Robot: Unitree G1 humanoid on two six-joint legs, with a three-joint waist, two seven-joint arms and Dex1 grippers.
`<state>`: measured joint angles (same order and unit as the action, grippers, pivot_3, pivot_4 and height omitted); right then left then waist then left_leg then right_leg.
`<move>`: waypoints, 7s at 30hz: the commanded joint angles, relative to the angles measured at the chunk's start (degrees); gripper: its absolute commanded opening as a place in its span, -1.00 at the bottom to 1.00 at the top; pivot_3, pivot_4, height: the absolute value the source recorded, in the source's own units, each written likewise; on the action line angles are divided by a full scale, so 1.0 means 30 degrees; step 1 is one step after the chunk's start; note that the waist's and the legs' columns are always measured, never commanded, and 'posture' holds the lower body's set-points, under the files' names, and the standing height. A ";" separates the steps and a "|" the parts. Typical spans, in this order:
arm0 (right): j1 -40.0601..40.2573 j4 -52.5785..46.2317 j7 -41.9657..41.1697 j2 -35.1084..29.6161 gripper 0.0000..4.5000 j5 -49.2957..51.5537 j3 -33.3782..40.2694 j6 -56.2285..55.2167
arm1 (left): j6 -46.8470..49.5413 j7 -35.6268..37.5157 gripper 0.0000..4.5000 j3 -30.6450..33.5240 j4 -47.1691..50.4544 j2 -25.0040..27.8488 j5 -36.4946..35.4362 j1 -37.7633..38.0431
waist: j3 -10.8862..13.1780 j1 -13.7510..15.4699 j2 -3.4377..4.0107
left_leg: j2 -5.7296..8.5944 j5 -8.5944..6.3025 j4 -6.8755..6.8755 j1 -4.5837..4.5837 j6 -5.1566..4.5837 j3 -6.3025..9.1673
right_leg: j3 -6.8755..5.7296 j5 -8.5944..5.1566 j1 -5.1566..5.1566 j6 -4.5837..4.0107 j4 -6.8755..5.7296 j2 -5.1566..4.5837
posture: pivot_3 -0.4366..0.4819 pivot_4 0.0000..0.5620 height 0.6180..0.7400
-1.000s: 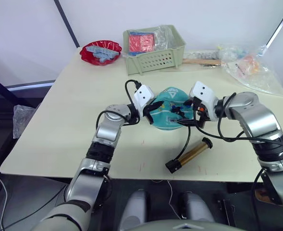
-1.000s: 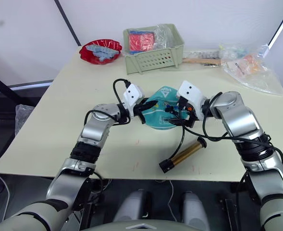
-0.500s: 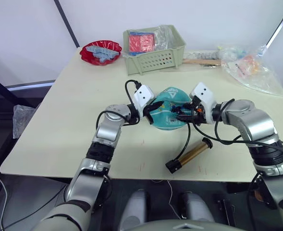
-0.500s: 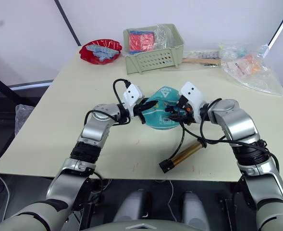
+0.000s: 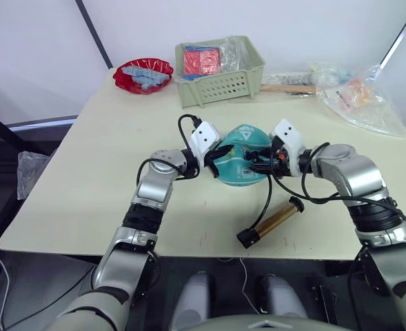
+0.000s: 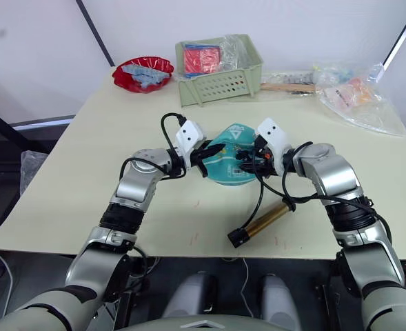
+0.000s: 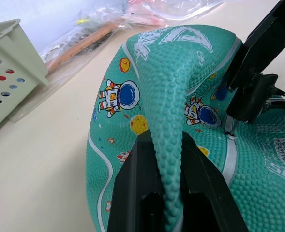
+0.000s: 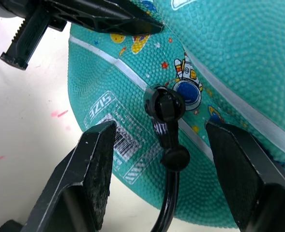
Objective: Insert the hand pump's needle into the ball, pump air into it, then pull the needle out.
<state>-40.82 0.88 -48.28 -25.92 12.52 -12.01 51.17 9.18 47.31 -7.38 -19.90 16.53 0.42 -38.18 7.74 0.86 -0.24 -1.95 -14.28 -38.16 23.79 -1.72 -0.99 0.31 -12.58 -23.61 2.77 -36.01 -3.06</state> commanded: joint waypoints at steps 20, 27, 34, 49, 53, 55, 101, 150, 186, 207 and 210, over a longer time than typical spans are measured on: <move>-0.0935 -0.1223 -0.0574 -0.0186 0.36 0.0498 -0.0255 -0.0853 | 0.0515 0.0415 -1.00 -0.1288 -0.0672 -0.0430 0.0189 0.0766 | 0.0000 0.0031 0.0001 | 0.0001 0.0000 0.0000 0.0005 0.0000 0.0001 | 0.0001 0.0041 0.0001 0.0069 0.0000 0.0001 | -0.05 -0.47 0.96; -0.1085 -0.1141 -0.0988 -0.0440 0.36 0.0409 -0.0669 -0.1226 | 0.0446 0.0407 -1.00 -0.1267 -0.0949 -0.0462 0.0209 0.0632 | 0.0000 0.0038 0.0001 | 0.0003 0.0000 -0.0003 0.0005 0.0000 0.0002 | 0.0001 0.0044 0.0002 0.0073 0.0000 0.0000 | -0.05 -0.47 0.96; -0.1261 -0.0985 -0.1127 -0.0619 0.36 0.0375 -0.0939 -0.1227 | 0.0501 0.0359 -1.00 -0.1300 -0.0750 -0.0484 0.0222 0.0795 | 0.0000 0.0048 0.0001 | 0.0003 0.0000 -0.0005 0.0005 0.0000 0.0002 | 0.0001 0.0045 0.0003 0.0074 0.0000 0.0000 | -0.05 -0.47 0.96; -0.1529 -0.0495 -0.0943 -0.0873 0.36 0.0125 -0.1432 -0.0666 | 0.0456 0.0350 -1.00 -0.1311 -0.0850 -0.0551 0.0238 0.0791 | -0.0001 0.0057 0.0002 | 0.0005 0.0000 -0.0010 0.0002 0.0001 0.0002 | 0.0001 0.0048 0.0010 0.0077 -0.0001 0.0000 | -0.05 -0.47 0.96; -0.1592 -0.0452 -0.0950 -0.0892 0.36 0.0123 -0.1429 -0.0542 | 0.0395 0.0353 -1.00 -0.1316 -0.0959 -0.0573 0.0251 0.0730 | -0.0001 0.0060 0.0002 | 0.0005 0.0000 -0.0013 0.0003 0.0001 0.0002 | 0.0001 0.0050 0.0010 0.0080 -0.0002 0.0000 | -0.05 -0.47 0.96; -0.1603 -0.0438 -0.0936 -0.0881 0.36 0.0150 -0.1380 -0.0532 | 0.0377 0.0359 -1.00 -0.1319 -0.0994 -0.0577 0.0258 0.0713 | -0.0001 0.0062 0.0002 | 0.0005 0.0000 -0.0014 0.0003 0.0001 0.0002 | 0.0001 0.0051 0.0012 0.0081 -0.0002 0.0000 | -0.05 -0.47 0.96; -0.3621 0.3081 -0.2316 0.0771 -0.85 -0.6879 -0.8819 -0.1353 | 0.1111 0.0221 -1.00 -0.1102 -0.0712 -0.0912 -0.0189 0.0926 | -0.0168 -0.0160 -0.0126 | 0.0001 -0.0003 -0.0014 -0.0341 0.0002 -0.0076 | 0.0102 -0.0067 0.0194 0.0060 -0.0169 0.0009 | -0.05 -0.47 0.96; -0.0345 -0.0866 -0.1096 0.1954 -0.85 -0.7415 -0.2881 0.0317 | 0.0987 -0.0018 -1.00 -0.0991 -0.0873 -0.1001 0.0009 0.0984 | -0.0486 0.0066 0.0039 | -0.0022 -0.0006 0.0303 -0.0431 0.0008 0.0040 | 0.0014 -0.0125 0.0243 -0.0074 0.0049 -0.0135 | -0.05 -0.47 0.96; 1.8136 -0.8514 -0.3741 -0.0700 0.99 0.5286 1.3934 -1.0381 | 0.0579 0.0668 -1.00 -0.1255 -0.1038 -0.0864 -0.0241 0.0779 | -0.0021 0.0392 0.0003 | 0.0320 0.0008 0.0225 -0.0027 0.0002 0.0411 | -0.0275 -0.0202 0.0181 0.0197 0.0066 -0.0271 | -0.05 -0.47 0.96; 2.1984 -0.5755 -0.6693 -0.0677 1.00 0.9008 1.6545 -1.7445 | 0.0900 0.0826 -0.19 -0.0793 -0.1588 -0.1011 -0.1317 0.0125 | -0.0018 0.0470 0.0006 | 0.0325 0.0008 0.0210 -0.0063 0.0001 0.0412 | -0.0240 -0.0269 0.0217 0.0159 0.0053 -0.0253 | -0.05 -0.47 0.96; 2.2033 -0.5522 -0.6817 -0.0640 1.00 0.8991 1.6225 -1.7777 | 0.1828 0.1101 0.55 -0.0242 -0.0457 -0.1269 -0.2574 0.0037 | -0.0018 0.0466 0.0007 | 0.0326 0.0009 0.0208 -0.0065 0.0001 0.0405 | -0.0240 -0.0248 0.0216 0.0124 0.0049 -0.0251 | -0.05 -0.47 0.96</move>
<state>24.95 -15.39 -68.23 -27.67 38.46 36.63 -0.50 11.40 49.93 -8.28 -22.75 13.35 -5.22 -38.74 7.68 2.26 -0.22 -0.98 -14.25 -37.54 23.59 -1.72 0.22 -0.42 -13.33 -22.96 3.14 -35.87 -3.81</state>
